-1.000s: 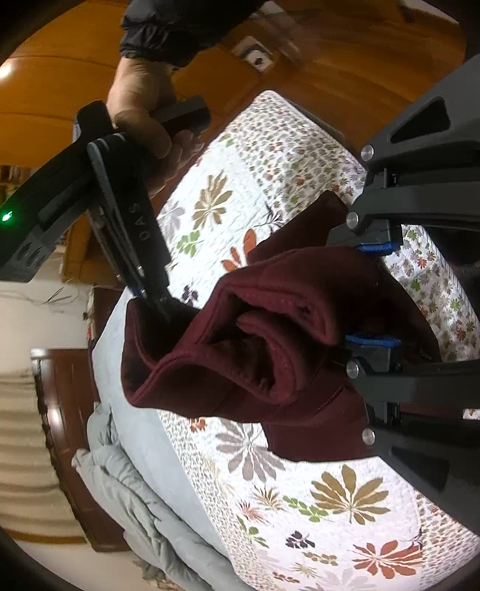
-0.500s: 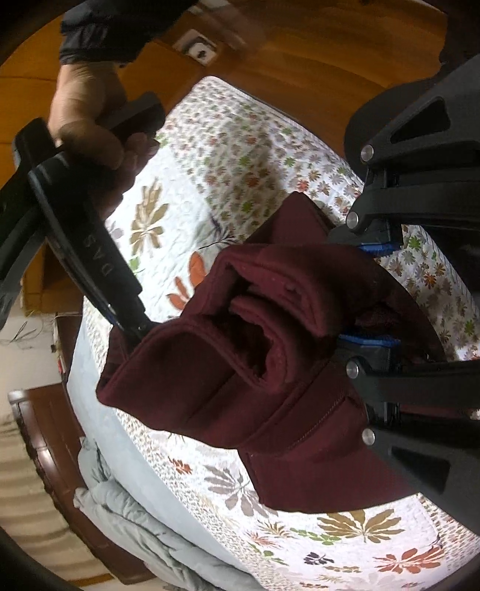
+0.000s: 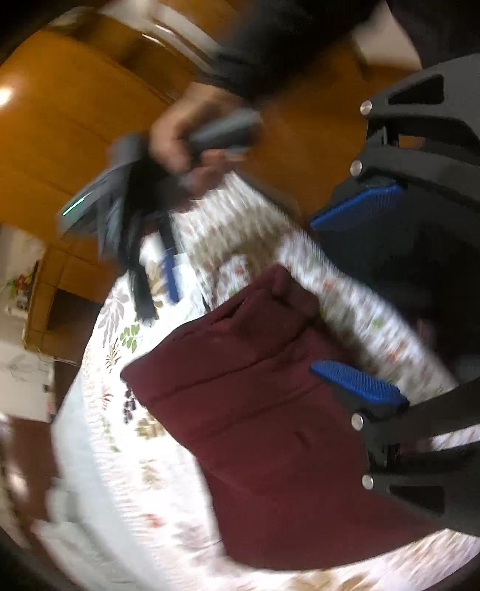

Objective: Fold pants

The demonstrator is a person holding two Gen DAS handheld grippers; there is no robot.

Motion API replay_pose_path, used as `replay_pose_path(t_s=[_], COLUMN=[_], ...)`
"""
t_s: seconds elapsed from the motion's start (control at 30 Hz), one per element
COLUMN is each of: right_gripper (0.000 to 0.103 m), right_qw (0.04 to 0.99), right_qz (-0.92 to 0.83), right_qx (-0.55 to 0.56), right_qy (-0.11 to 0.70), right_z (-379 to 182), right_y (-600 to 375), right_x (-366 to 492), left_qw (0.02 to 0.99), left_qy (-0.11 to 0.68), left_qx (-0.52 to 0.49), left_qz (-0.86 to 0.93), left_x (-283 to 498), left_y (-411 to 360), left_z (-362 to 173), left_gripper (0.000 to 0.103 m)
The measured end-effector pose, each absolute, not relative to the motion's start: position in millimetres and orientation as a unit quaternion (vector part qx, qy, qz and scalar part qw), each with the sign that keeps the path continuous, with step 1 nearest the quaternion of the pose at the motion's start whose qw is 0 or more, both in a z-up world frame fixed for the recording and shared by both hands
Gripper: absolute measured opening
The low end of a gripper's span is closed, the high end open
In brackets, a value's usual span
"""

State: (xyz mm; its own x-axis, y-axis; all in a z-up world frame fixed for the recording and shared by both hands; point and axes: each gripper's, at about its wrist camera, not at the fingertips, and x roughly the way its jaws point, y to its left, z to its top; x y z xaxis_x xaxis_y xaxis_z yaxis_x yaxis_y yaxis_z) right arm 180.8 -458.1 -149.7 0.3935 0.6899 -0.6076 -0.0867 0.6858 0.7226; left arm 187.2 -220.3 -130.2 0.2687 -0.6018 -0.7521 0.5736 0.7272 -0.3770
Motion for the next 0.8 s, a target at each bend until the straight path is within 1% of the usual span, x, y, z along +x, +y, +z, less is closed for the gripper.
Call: replay_pose_path(t_s=[0.1,0.13,0.17,0.27,0.33,0.37,0.4,0.47,0.5,0.57,0.6,0.63,0.7,0.77,0.8], right_gripper=[0.083,0.083,0.084,0.084,0.084,0.081,0.056,0.030,0.024,0.021,0.019,0.019,0.019,0.020,0.024], right_qw=[0.768,0.769,0.773,0.794,0.800,0.799,0.803,0.805,0.804,0.805,0.807,0.806,0.796,0.782,0.782], right_qz=[0.250,0.250,0.244,0.215,0.211,0.209,0.192,0.188,0.190,0.197,0.199,0.195,0.181,0.181,0.187], right_qx=[0.359,0.362,0.358,0.311,0.286,0.273,0.249,0.217,0.221,0.227,0.232,0.238,0.249,0.272,0.280], right_qy=[0.468,0.465,0.463,0.476,0.483,0.493,0.506,0.519,0.519,0.511,0.505,0.506,0.521,0.531,0.525], right_z=[-151.3,-151.6,-151.4,-147.7,-144.7,-146.5,-149.1,-153.7,-152.0,-147.8,-145.4,-148.0,-169.4,-188.8,-189.9], right_y=[-450.9,-442.0,-433.9,-399.5,-379.7,-369.5,-360.8,-350.9,-352.3,-360.8,-366.4,-373.0,-383.4,-390.5,-392.9], right_x=[142.2,129.8,121.5,105.5,103.5,106.1,109.8,117.0,119.3,115.2,111.4,107.9,104.9,99.8,95.9], left_qw=[0.819,0.831,0.842,0.856,0.838,0.824,0.815,0.788,0.778,0.765,0.773,0.776,0.781,0.783,0.787], left_qy=[0.454,0.444,0.436,0.429,0.445,0.458,0.466,0.508,0.526,0.559,0.563,0.562,0.556,0.543,0.540], left_qx=[-0.085,-0.094,-0.104,-0.135,-0.173,-0.191,-0.205,-0.212,-0.215,-0.210,-0.199,-0.199,-0.221,-0.243,-0.241], left_qz=[-0.340,-0.322,-0.301,-0.255,-0.262,-0.273,-0.276,-0.277,-0.268,-0.242,-0.215,-0.206,-0.181,-0.180,-0.176], left_x=[199.7,205.8,214.0,246.4,278.6,294.6,309.7,346.3,358.6,380.8,387.8,389.7,390.2,387.5,385.5], left_y=[-162.5,-147.6,-131.3,-93.0,-75.4,-73.5,-68.2,-72.2,-70.7,-64.5,-58.1,-54.0,-41.8,-35.0,-36.7], left_z=[-109.4,-105.3,-102.8,-103.2,-109.1,-115.3,-122.4,-152.2,-166.1,-198.2,-210.9,-216.9,-231.1,-236.0,-235.6], left_gripper=[0.081,0.085,0.088,0.089,0.089,0.089,0.089,0.086,0.080,0.056,0.032,0.016,0.003,0.003,0.003])
